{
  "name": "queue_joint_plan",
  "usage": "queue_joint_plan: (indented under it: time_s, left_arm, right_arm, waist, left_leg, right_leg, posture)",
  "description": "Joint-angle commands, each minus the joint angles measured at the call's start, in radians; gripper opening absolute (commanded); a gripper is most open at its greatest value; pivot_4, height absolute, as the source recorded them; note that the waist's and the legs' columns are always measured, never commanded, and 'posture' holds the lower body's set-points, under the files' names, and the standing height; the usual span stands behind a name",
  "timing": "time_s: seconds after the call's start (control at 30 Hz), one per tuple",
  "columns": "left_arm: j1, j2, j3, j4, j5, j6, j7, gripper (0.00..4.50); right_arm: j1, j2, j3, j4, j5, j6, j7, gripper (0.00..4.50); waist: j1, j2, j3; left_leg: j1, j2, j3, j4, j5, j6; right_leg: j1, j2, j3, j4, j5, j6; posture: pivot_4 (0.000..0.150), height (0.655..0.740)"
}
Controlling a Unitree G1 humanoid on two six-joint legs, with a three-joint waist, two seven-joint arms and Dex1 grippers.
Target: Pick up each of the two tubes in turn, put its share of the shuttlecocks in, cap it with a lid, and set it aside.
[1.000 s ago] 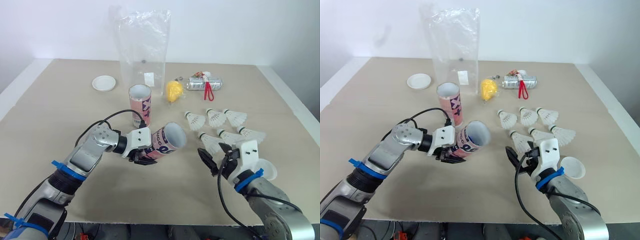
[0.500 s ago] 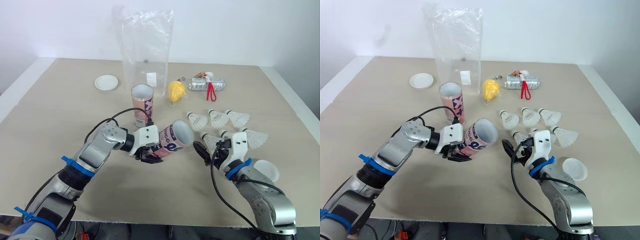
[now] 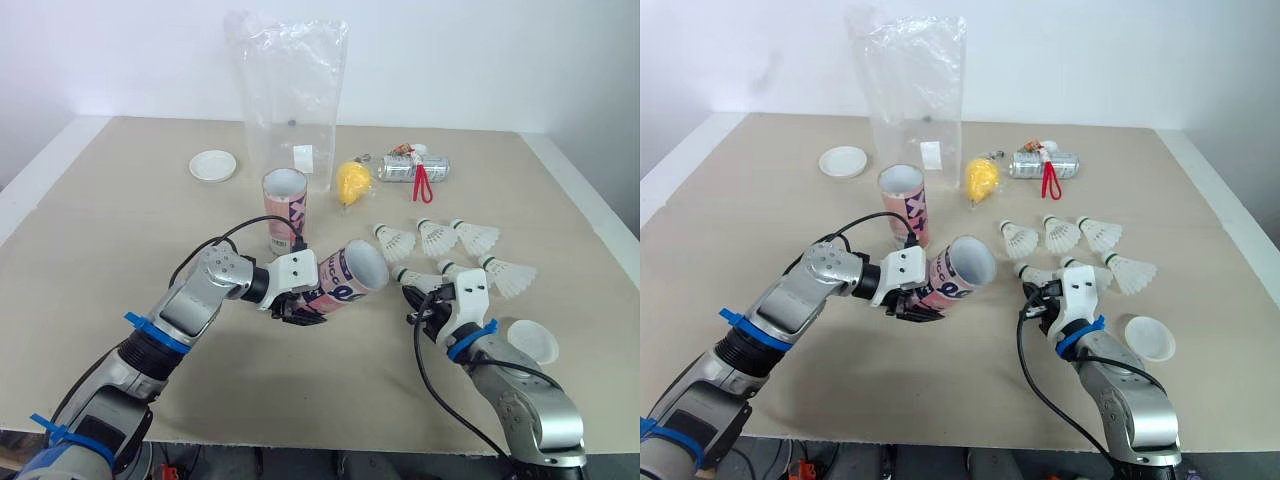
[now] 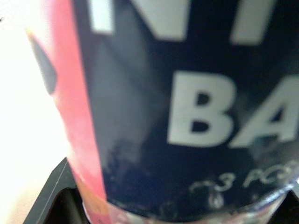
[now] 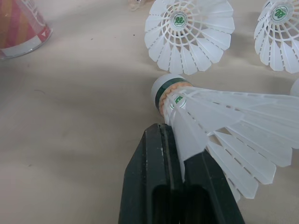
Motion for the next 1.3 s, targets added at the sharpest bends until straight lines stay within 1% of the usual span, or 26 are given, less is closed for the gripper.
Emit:
queue_joint_plan:
  time_s: [0.03,0.13,0.2,0.23,0.3,0.37,0.4,0.47,0.53,0.57,0.63,0.77,0.83,0.9,1.07,1.3]
  left_arm:
    - [-0.007,0.008,0.017,0.014,0.004,-0.019,0.003,2.92]
    - [-0.009,0.006,0.017,0.033,0.005,-0.029,0.004,2.92]
    - [-0.012,0.003,0.018,0.049,0.005,-0.038,0.003,2.92]
    - [-0.014,0.002,0.018,0.056,0.004,-0.042,0.001,2.92]
    - [-0.027,-0.003,0.016,0.079,0.002,-0.047,-0.009,2.92]
    - [-0.051,-0.011,0.013,0.109,0.000,-0.052,-0.022,2.92]
    - [-0.060,-0.014,0.012,0.121,-0.001,-0.054,-0.027,2.92]
    - [-0.076,-0.020,0.011,0.140,-0.002,-0.059,-0.038,2.92]
    - [-0.100,-0.024,0.003,0.165,0.002,-0.056,-0.057,2.92]
    - [-0.109,-0.026,0.001,0.172,0.003,-0.053,-0.063,2.92]
    - [-0.124,-0.034,0.000,0.180,-0.001,-0.045,-0.076,2.92]
    - [-0.134,-0.046,0.002,0.173,-0.004,-0.030,-0.087,2.92]
    - [-0.135,-0.050,0.002,0.169,-0.003,-0.024,-0.089,2.92]
    - [-0.133,-0.054,0.002,0.161,-0.002,-0.020,-0.087,2.92]
    - [-0.120,-0.053,0.006,0.129,-0.003,-0.002,-0.079,2.92]
    - [-0.079,-0.037,0.017,0.056,-0.008,0.038,-0.057,2.92]
  right_arm:
    - [0.015,-0.015,-0.002,-0.083,-0.007,0.001,-0.003,0.07]
    - [0.022,-0.039,0.008,-0.134,-0.019,0.020,-0.003,0.07]
    - [0.024,-0.095,0.021,-0.197,-0.035,0.031,0.025,0.07]
    - [0.017,-0.114,0.010,-0.227,-0.016,0.042,0.042,0.07]
    - [-0.005,-0.217,-0.019,-0.285,0.003,0.034,0.125,0.07]
    - [-0.037,-0.333,-0.085,-0.309,0.034,-0.010,0.246,0.07]
    - [-0.055,-0.370,-0.113,-0.311,0.050,-0.028,0.288,0.07]
    - [-0.091,-0.440,-0.158,-0.302,0.066,-0.081,0.369,0.07]
    - [-0.134,-0.562,-0.196,-0.257,0.040,-0.233,0.538,0.07]
    - [-0.150,-0.600,-0.203,-0.237,0.023,-0.287,0.589,0.07]
    - [-0.205,-0.668,-0.187,-0.190,0.001,-0.414,0.692,0.07]
    - [-0.303,-0.690,-0.103,-0.134,-0.022,-0.505,0.745,0.07]
    - [-0.352,-0.684,-0.040,-0.101,-0.058,-0.546,0.766,0.07]
    - [-0.396,-0.680,0.029,-0.053,-0.110,-0.602,0.793,0.07]
    - [-0.473,-0.672,0.136,0.058,-0.219,-0.734,0.847,0.07]
    - [-0.557,-0.625,0.198,0.127,-0.262,-0.790,0.864,0.07]
  waist:
    - [0.000,0.000,0.000]
    - [0.000,0.000,0.000]
    - [0.000,0.001,0.000]
    - [0.000,0.001,0.000]
    - [0.000,0.001,0.000]
    - [0.000,0.001,0.000]
    - [0.000,0.001,0.000]
    - [0.000,0.003,0.001]
    - [0.000,0.003,0.002]
    - [-0.001,0.005,0.003]
    - [-0.001,0.005,0.003]
    - [-0.001,0.005,0.003]
    - [0.000,0.005,0.003]
    - [0.000,0.005,0.003]
    - [0.000,0.005,0.004]
    - [0.001,0.005,0.004]
  left_leg:
    - [0.000,0.000,0.000,0.000,0.000,0.000]
    - [0.000,0.000,0.000,0.001,0.000,0.000]
    - [0.000,0.000,0.000,0.001,0.000,0.000]
    - [0.000,0.000,0.000,0.001,0.000,0.000]
    - [0.000,0.000,0.000,0.002,0.000,0.000]
    - [0.000,0.000,0.000,0.003,0.001,0.001]
    - [0.000,0.000,0.000,0.003,0.001,0.001]
    - [0.000,-0.002,0.000,0.004,0.002,0.003]
    - [0.000,-0.002,0.000,0.005,0.003,0.004]
    - [0.000,-0.002,-0.001,0.005,0.003,0.004]
    - [0.000,-0.004,0.000,0.004,0.003,0.004]
    - [0.000,-0.004,-0.001,0.003,0.003,0.004]
    - [-0.001,-0.005,-0.001,0.002,0.003,0.004]
    - [-0.002,-0.005,-0.002,0.001,0.002,0.004]
    - [-0.002,-0.006,-0.003,0.001,0.002,0.004]
    - [-0.002,-0.007,-0.003,0.001,0.002,0.004]
  right_leg:
    - [0.000,0.000,0.000,0.000,0.000,0.000]
    - [0.000,0.000,0.000,0.000,0.000,0.000]
    - [0.000,0.000,0.000,0.000,0.000,-0.001]
    - [0.000,0.000,0.000,0.000,0.000,-0.001]
    - [0.001,0.000,0.000,0.000,0.000,-0.001]
    - [0.001,0.000,0.000,0.000,0.000,-0.002]
    - [0.001,0.000,0.000,0.000,0.001,-0.002]
    - [0.001,-0.001,0.000,0.000,0.001,-0.002]
    - [0.001,-0.001,0.000,0.000,0.002,-0.002]
    - [0.001,-0.001,0.000,0.000,0.002,-0.002]
    - [0.001,-0.003,0.000,0.000,0.002,-0.001]
    - [0.001,-0.003,0.000,0.000,0.001,0.000]
    - [0.001,-0.003,0.000,0.000,0.001,0.003]
    - [0.000,-0.003,0.000,0.000,0.000,0.003]
    - [0.000,-0.004,0.000,0.000,0.000,0.004]
    - [0.000,-0.005,0.000,0.001,0.000,0.003]
  posture:
    - [0.150,0.7400]
    - [0.150,0.7400]
    - [0.150,0.7400]
    - [0.150,0.7400]
    - [0.150,0.7400]
    - [0.150,0.7400]
    - [0.150,0.7400]
    - [0.150,0.7400]
    - [0.150,0.7400]
    - [0.150,0.7400]
    - [0.150,0.7400]
    - [0.150,0.7400]
    - [0.150,0.7400]
    - [0.150,0.7400]
    - [0.150,0.7400]
    - [0.150,0.7400]
